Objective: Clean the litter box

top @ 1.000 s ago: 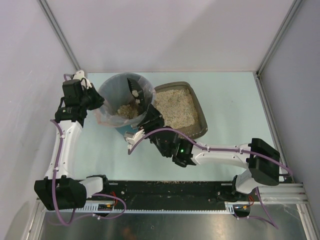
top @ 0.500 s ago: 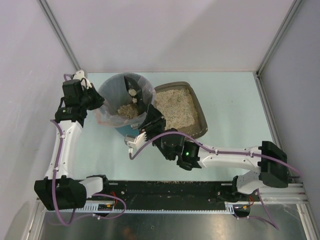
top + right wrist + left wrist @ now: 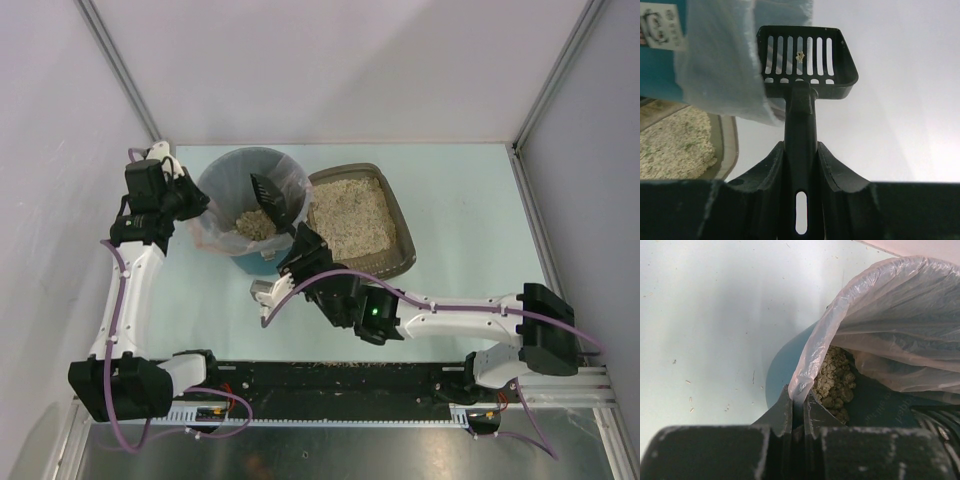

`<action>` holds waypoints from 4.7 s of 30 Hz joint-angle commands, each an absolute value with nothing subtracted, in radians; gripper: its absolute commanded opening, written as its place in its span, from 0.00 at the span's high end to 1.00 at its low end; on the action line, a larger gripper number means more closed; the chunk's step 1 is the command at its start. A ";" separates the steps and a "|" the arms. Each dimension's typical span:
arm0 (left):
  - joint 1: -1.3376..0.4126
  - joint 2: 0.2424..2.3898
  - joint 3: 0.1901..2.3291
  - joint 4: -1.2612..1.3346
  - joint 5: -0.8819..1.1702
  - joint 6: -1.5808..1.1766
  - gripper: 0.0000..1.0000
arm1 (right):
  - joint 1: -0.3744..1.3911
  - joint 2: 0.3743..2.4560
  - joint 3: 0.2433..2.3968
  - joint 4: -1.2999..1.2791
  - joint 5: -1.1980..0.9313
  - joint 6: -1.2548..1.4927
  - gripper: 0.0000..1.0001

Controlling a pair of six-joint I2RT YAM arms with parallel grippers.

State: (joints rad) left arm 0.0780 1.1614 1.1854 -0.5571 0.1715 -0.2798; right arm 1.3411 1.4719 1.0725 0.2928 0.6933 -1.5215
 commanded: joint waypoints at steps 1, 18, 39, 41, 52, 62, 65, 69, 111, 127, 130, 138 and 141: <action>0.075 1.134 1.189 -0.515 0.210 -0.288 1.00 | 1.342 1.482 1.074 0.575 0.738 -1.664 1.00; 0.072 1.146 1.183 -0.511 0.218 -0.298 1.00 | 1.339 1.416 1.033 0.086 0.710 -1.169 1.00; 0.066 1.155 1.196 -0.512 0.230 -0.302 1.00 | 1.330 1.448 1.032 0.649 0.807 -1.392 1.00; 0.064 1.157 1.197 -0.512 0.233 -0.305 1.00 | 1.328 1.488 1.034 0.770 0.821 -1.451 1.00; 0.066 1.152 1.192 -0.512 0.219 -0.299 1.00 | 1.307 1.565 1.115 0.956 0.836 -1.383 1.00; 0.069 1.157 1.187 -0.511 0.210 -0.295 1.00 | 1.210 1.322 1.187 0.429 0.818 -0.848 1.00; 0.069 1.164 1.187 -0.512 0.215 -0.296 1.00 | 1.151 1.270 1.221 0.228 0.819 -0.668 1.00; 0.069 1.178 1.189 -0.512 0.229 -0.302 1.00 | 1.082 1.220 1.229 0.037 0.818 -0.369 1.00; 0.098 1.206 1.207 -0.514 0.213 -0.296 0.86 | 0.758 1.635 1.183 -0.095 0.434 0.121 1.00; 0.140 1.227 1.243 -0.514 0.227 -0.282 0.43 | 0.739 1.744 1.086 0.046 0.466 0.110 0.96; 0.140 1.223 1.247 -0.514 0.215 -0.273 0.34 | 0.732 1.747 1.071 0.046 0.463 0.121 0.87; 0.140 1.204 1.261 -0.514 0.210 -0.255 0.25 | 0.710 1.769 1.065 0.064 0.407 0.115 0.54; 0.140 1.198 1.262 -0.515 0.210 -0.249 0.25 | 0.701 1.770 1.065 0.052 0.403 0.121 0.47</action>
